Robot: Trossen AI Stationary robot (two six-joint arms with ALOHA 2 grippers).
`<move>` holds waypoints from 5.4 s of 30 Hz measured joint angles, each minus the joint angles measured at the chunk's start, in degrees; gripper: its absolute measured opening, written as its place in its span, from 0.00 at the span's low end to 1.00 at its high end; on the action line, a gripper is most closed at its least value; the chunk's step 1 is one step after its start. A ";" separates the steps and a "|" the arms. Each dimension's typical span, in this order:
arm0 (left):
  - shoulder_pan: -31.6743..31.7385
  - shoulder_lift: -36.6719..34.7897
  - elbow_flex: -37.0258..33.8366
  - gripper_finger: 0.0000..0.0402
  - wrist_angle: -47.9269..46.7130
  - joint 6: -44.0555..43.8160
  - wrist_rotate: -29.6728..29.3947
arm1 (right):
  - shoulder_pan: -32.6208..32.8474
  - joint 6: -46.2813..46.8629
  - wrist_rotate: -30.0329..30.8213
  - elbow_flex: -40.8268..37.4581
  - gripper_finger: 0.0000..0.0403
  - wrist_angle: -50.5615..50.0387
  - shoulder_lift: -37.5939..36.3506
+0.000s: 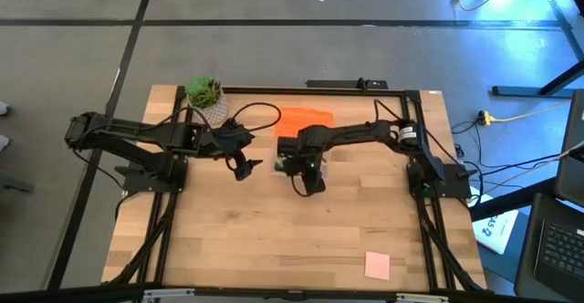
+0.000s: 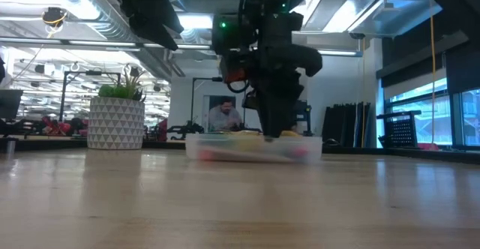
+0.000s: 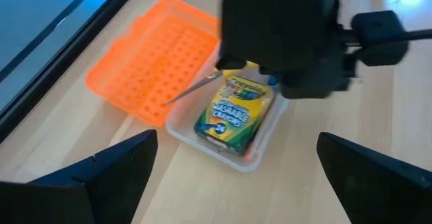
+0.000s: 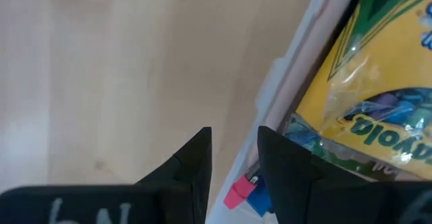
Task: Pack school essentials
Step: Adjust the orange supply box, then put the pink sticky note into the orange supply box
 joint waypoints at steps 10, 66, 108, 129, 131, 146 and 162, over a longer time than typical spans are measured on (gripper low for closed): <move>-0.80 0.00 0.00 1.00 -0.04 0.24 0.00 | 1.29 5.72 0.31 0.00 0.30 -1.48 -2.05; -11.85 0.00 0.00 1.00 0.15 16.72 8.57 | 32.69 38.79 4.81 0.02 0.30 -14.31 -24.34; -11.85 0.00 0.00 1.00 0.17 16.61 8.57 | 49.36 61.05 20.74 0.04 0.94 -12.49 -24.44; -11.82 -0.02 -0.02 1.00 0.30 16.61 8.55 | 55.97 78.06 21.51 -7.78 0.99 -3.45 -23.28; -11.82 -0.02 -0.02 1.00 0.25 16.61 8.55 | 56.14 77.92 21.61 -8.86 0.99 -3.49 -23.28; -11.84 -0.02 -0.02 1.00 0.22 16.62 8.55 | 58.73 86.38 21.67 -16.05 0.99 6.32 -23.34; -11.83 -0.02 -0.02 1.00 0.22 16.61 8.55 | 62.96 88.14 24.31 -29.74 0.99 15.04 -23.34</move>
